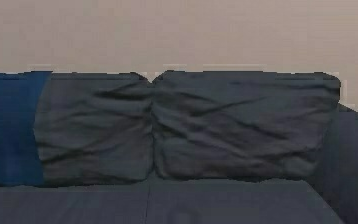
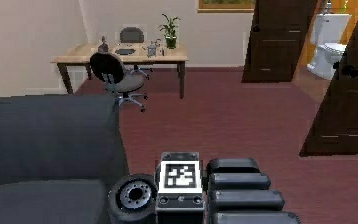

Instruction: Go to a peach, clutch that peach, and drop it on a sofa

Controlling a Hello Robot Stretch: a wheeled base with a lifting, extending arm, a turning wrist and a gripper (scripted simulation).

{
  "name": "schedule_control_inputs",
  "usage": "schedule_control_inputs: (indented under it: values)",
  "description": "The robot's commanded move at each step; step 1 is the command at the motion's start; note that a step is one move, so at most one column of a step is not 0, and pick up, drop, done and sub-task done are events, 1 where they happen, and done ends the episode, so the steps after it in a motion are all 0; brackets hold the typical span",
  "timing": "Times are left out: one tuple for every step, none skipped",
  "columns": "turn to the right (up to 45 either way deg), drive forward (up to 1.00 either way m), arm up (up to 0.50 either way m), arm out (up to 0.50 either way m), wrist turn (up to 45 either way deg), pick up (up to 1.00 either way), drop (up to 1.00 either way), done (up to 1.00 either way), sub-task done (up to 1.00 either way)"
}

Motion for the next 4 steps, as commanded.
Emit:
schedule_control_inputs:
  values:
    - [-6.0, 0.00, 0.00, 0.00, 0.0, 0.00, 0.00, 0.00, 0.00]
    - [3.0, 0.00, 0.00, 0.00, 0.0, 0.00, 0.00, 0.00, 0.00]
    - [6.0, 0.00, 0.00, 0.00, 0.0, 0.00, 0.00, 0.00, 0.00]
    - [45.0, 0.00, 0.00, 0.00, 0.0, 0.00, 0.00, 0.00, 0.00]
